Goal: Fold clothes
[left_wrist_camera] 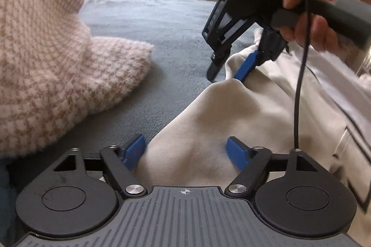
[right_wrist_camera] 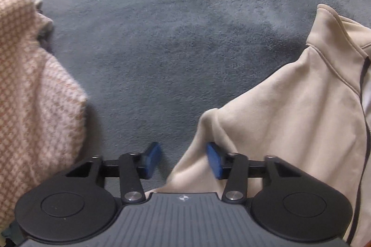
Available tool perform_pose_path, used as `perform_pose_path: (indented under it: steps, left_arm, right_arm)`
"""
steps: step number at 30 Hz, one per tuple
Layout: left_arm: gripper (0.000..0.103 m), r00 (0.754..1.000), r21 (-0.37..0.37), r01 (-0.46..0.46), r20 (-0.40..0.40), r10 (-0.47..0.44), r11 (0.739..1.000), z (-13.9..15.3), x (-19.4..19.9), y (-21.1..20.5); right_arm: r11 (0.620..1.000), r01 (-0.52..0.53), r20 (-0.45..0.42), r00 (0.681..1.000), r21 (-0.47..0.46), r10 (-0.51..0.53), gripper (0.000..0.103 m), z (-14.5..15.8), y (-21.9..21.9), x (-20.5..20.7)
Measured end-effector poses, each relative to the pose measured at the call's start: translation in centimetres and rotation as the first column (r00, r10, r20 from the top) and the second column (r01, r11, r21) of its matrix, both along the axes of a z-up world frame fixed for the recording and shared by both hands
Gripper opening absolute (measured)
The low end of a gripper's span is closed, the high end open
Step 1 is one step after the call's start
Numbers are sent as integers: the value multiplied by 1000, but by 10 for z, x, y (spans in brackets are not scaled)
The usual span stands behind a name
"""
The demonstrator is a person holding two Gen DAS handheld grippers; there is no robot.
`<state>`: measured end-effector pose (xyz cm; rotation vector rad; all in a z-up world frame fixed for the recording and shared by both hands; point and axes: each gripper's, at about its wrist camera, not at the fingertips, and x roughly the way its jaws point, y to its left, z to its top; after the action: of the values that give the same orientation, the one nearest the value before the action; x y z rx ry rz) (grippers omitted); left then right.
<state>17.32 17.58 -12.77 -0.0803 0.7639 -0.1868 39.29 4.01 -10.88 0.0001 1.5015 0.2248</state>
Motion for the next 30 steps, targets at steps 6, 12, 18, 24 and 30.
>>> perform_pose_path:
  steps: [6,12,18,24,30]
  left_arm:
    - [36,998,49,-3,60,0,999,-2,-9,-3]
    - [5,997,63,-47,67,43,997,0,-11,5]
    - [4,994,78,-90,69,85,993,3,-13,14]
    - [4,990,51,-135,54,132,990,5,-13,25]
    - [31,983,-31,-185,12,185,982,7,-12,38]
  right_arm:
    - [1000,-9,26,1000,-9,10,6,-3,-17,-5]
    - [997,0,91,996,83,-8,1,20,-24,-7]
    - [981,11,137,990,196,-39,1,26,-29,-7]
    - [956,69,182,975,286,-125,1,-10,-25,-6]
    - [869,185,83,965,459,-250,29,-1,-57,2]
